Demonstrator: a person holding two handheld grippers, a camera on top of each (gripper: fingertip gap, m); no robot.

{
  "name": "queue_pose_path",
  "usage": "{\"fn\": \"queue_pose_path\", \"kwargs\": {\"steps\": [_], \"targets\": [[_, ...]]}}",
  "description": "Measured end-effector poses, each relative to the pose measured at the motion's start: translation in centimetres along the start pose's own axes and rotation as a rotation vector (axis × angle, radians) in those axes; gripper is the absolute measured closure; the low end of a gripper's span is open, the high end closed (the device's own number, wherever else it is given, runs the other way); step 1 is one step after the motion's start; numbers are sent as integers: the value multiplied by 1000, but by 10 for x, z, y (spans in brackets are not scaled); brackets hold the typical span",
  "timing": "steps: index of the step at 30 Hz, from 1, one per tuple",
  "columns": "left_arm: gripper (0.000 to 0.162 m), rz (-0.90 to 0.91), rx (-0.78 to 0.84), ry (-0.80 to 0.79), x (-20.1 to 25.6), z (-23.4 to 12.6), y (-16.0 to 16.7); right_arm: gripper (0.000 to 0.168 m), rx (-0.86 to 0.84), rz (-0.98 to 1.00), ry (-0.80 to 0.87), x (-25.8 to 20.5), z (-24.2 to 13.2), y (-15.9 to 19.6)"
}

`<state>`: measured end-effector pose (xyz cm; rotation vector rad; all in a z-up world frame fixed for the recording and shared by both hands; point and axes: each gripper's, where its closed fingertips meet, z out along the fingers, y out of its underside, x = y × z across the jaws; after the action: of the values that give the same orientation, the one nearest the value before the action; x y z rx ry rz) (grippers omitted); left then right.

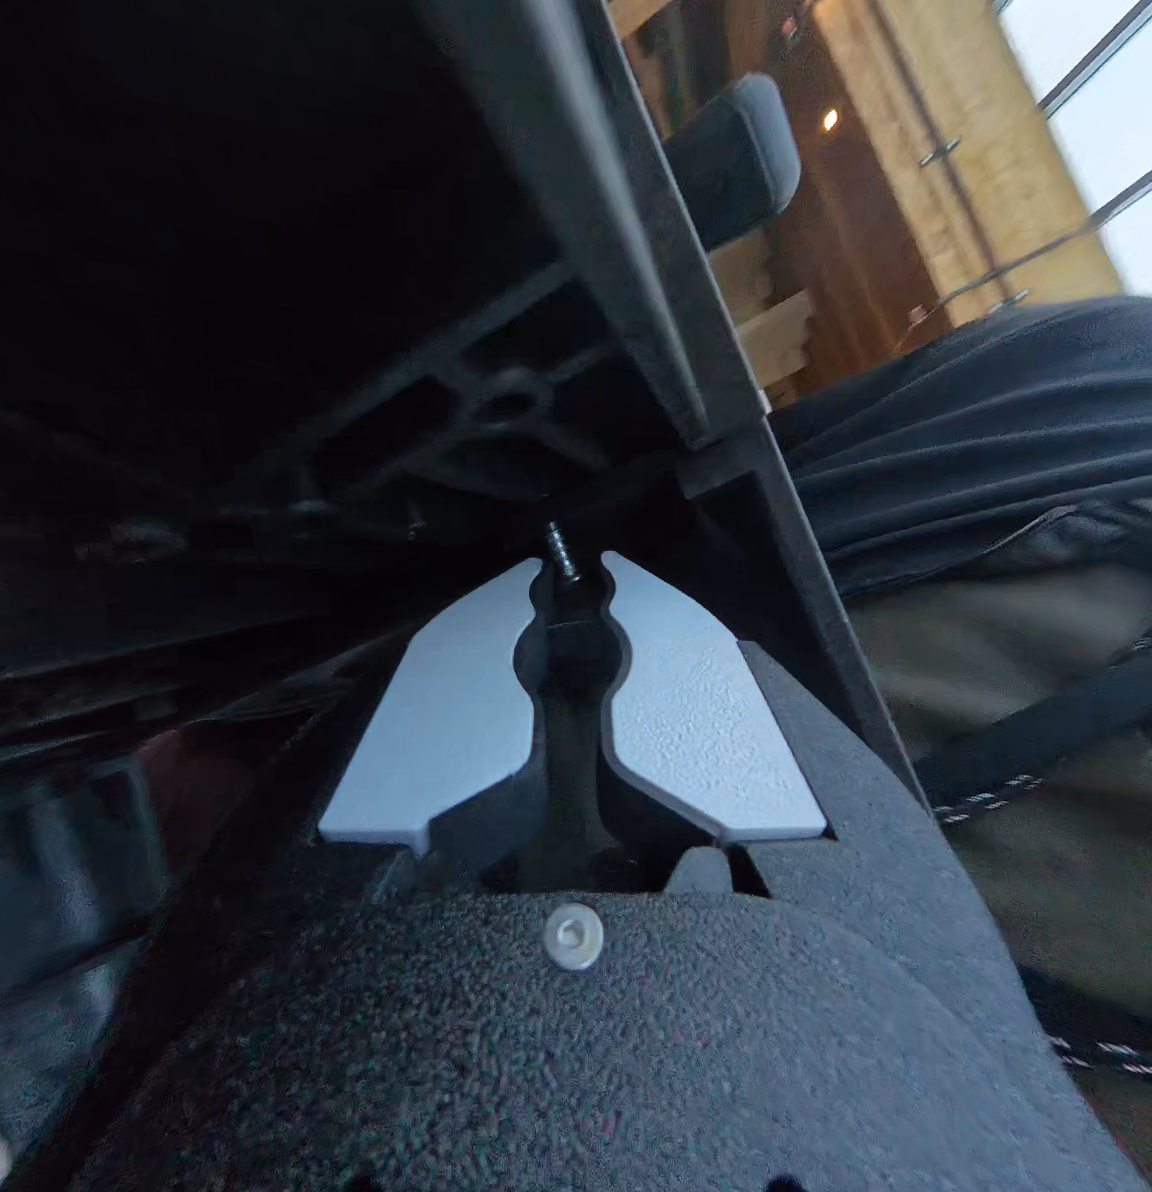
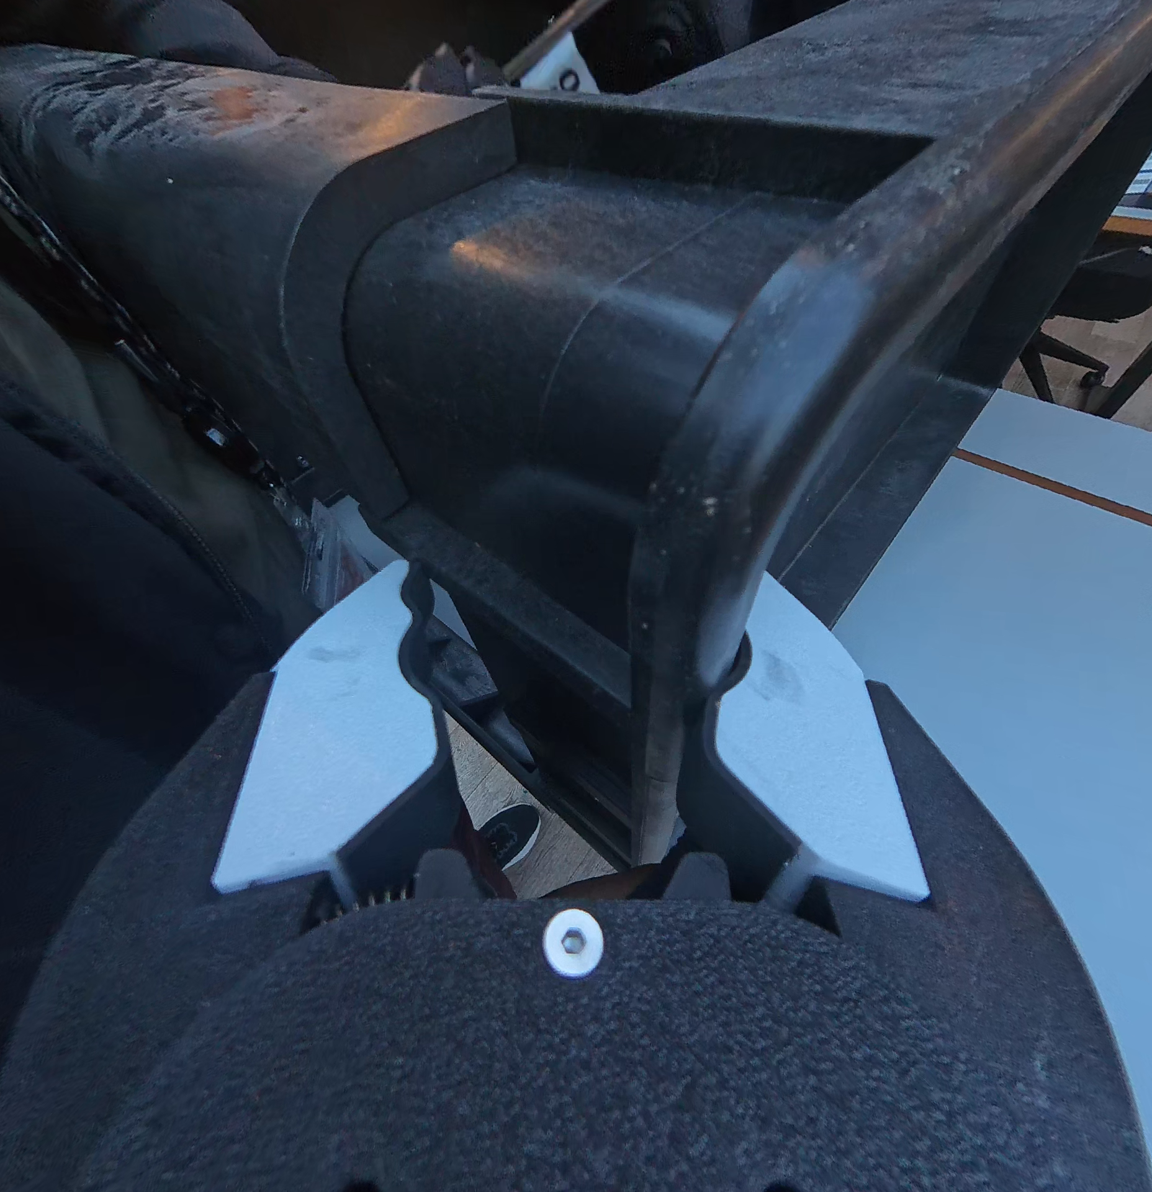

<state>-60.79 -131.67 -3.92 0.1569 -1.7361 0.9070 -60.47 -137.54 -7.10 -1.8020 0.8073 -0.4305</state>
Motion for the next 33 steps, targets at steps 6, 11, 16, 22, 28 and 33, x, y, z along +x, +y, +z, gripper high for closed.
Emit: {"fn": "queue_pose_path", "kwargs": {"steps": [6, 11, 16, 22, 28, 33], "targets": [[152, 400, -137, -252, -5, -1, 0, 79, 0, 0, 2, 0, 0, 0], [134, 294, -99, -139, 0, -3, 0, 81, -5, -6, -2, 0, 0, 0], [129, -127, 52, 61, -4, -21, -3, 81, -8, -12, -4, 0, 0, 1], [133, -414, 133, 266, 5, -7, 8, 82, -10, -18, -9, 0, 0, 1], [149, -453, 230, 308, 5, -6, -2, 82, -7, -19, -8, 0, 0, 1], [149, -475, 280, 329, 4, -5, -3, 82, -2, -21, -9, 0, 0, 1]]}}
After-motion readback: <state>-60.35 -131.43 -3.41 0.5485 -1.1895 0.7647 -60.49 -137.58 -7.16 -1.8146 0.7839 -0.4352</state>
